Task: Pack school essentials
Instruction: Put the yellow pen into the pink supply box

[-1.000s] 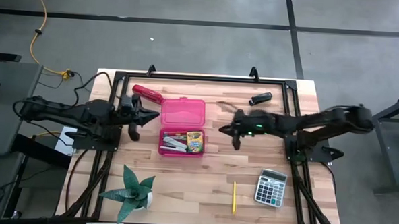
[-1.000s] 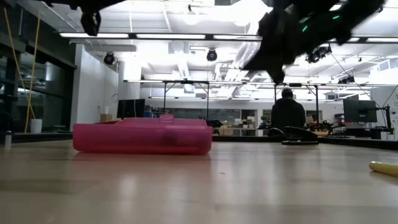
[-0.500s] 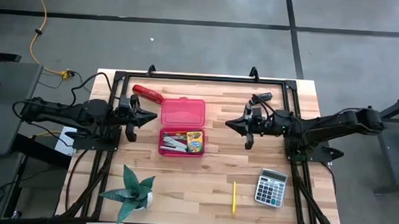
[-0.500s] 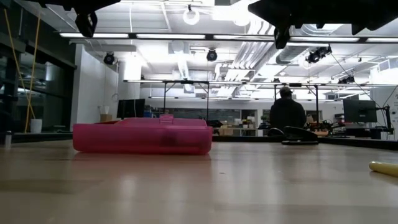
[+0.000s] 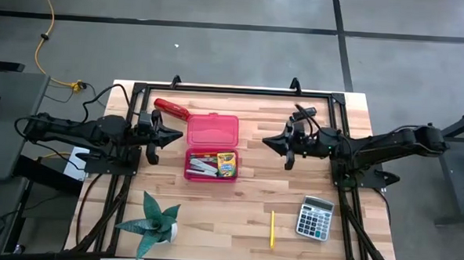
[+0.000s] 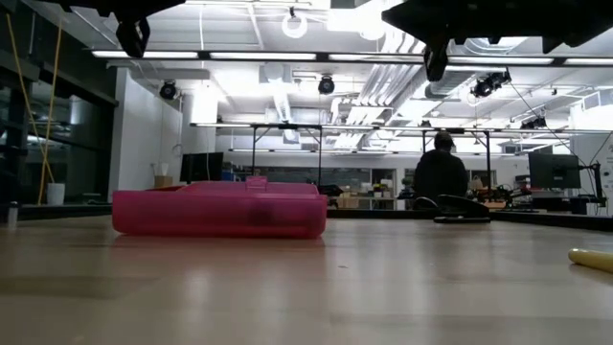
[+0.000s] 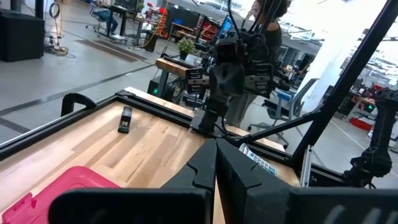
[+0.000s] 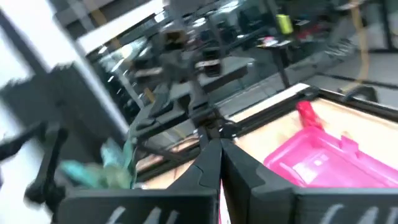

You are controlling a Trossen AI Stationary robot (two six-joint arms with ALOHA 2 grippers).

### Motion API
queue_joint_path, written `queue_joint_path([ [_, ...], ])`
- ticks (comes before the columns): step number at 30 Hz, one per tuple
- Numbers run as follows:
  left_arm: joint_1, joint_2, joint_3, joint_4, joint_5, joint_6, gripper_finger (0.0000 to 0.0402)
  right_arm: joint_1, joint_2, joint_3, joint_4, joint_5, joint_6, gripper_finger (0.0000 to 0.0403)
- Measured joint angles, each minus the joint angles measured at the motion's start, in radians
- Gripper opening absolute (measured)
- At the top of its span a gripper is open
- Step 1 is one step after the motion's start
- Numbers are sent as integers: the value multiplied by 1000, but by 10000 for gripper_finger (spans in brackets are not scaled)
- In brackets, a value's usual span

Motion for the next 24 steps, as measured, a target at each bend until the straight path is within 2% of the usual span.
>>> queue_joint_path([
  [4,0,0,0,0,0,-8,0,-2,0,0,-23,68,139,6],
  [9,0,0,0,0,0,-8,0,60,0,1,-191,10,374,63],
  [14,0,0,0,0,0,-8,0,272,0,1,-415,-76,638,140],
  [17,0,0,0,0,0,-8,0,431,8,1,-507,-83,847,174],
  [21,0,0,0,0,0,-8,0,598,73,33,-539,-94,1070,191],
  [24,0,0,0,0,0,-7,0,657,166,144,-643,-172,1100,193],
])
